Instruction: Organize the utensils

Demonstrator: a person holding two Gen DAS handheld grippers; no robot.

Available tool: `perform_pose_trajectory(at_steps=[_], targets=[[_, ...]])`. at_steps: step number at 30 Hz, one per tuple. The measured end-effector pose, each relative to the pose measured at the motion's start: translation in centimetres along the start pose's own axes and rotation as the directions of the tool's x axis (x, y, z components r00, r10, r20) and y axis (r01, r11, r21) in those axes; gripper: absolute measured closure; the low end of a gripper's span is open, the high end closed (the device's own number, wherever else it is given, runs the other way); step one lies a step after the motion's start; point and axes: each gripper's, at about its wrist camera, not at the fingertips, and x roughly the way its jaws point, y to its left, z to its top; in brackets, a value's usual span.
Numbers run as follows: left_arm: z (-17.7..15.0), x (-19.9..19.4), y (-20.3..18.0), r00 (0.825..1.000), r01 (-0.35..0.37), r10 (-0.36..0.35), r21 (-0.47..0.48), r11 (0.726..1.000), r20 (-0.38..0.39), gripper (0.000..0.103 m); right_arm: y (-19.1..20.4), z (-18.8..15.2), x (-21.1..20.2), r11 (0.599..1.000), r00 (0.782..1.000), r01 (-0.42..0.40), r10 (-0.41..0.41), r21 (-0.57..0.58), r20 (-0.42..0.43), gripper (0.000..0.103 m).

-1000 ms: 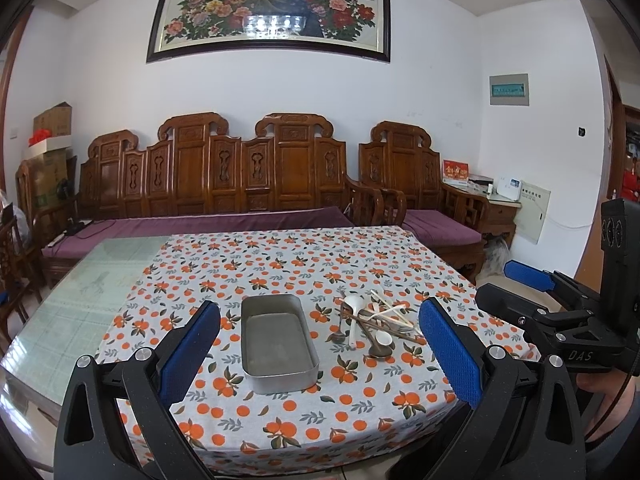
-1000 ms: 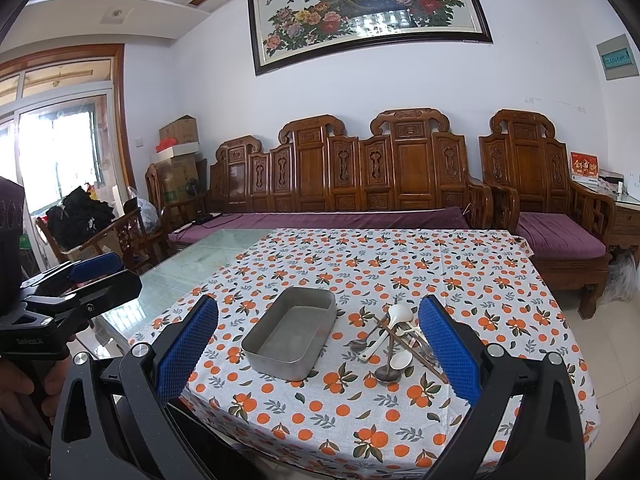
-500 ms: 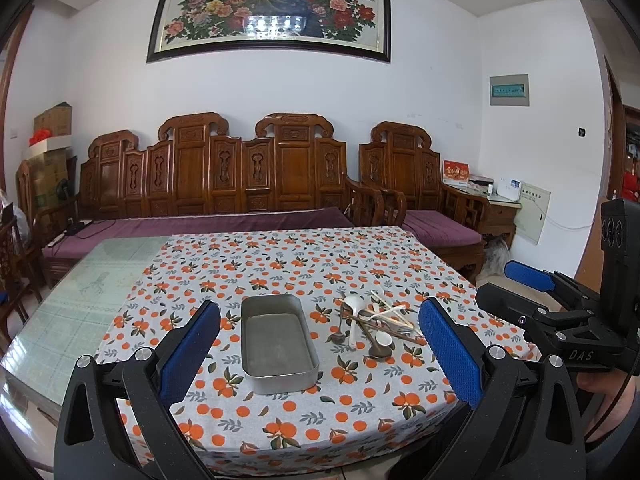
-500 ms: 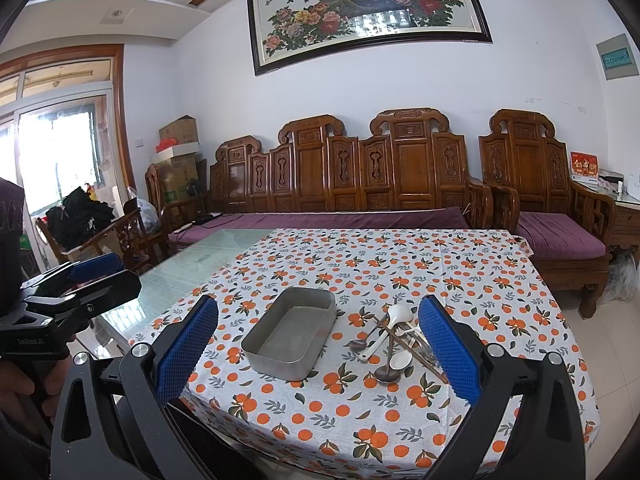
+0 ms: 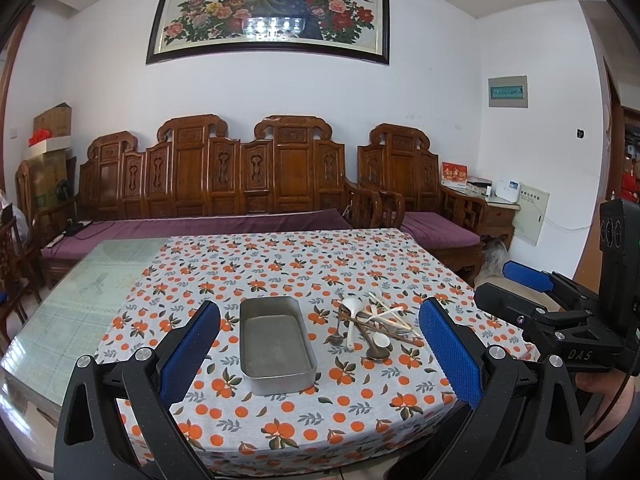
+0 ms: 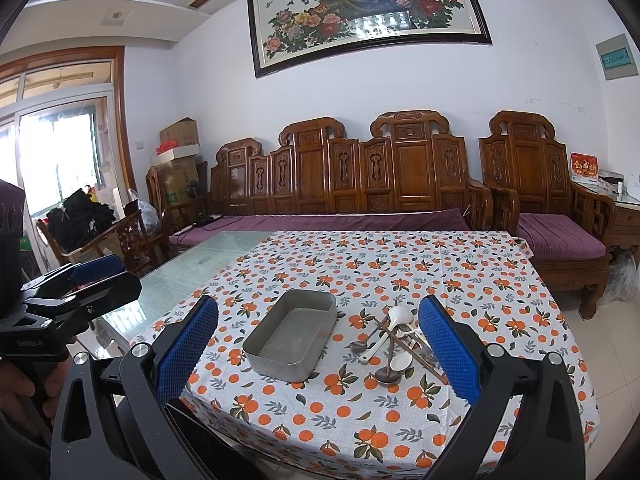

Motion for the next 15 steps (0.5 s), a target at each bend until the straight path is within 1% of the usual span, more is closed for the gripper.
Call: perform_pose_trajectory(at_steps=[10, 15], targets=[[0.2, -0.28, -0.05, 1.0, 0.002, -0.002, -0.001, 1.0, 0.003, 0.007, 0.19, -0.04, 0.09, 1.0, 1.0, -0.001, 0.001, 0.001, 0.003, 0.003], [-0.24, -0.05, -0.09, 1.0, -0.001, 0.001, 0.002, 1.0, -0.002, 0.007, 0.1, -0.16, 0.18, 1.0, 1.0, 0.001, -0.001, 0.005, -0.003, 0.003]])
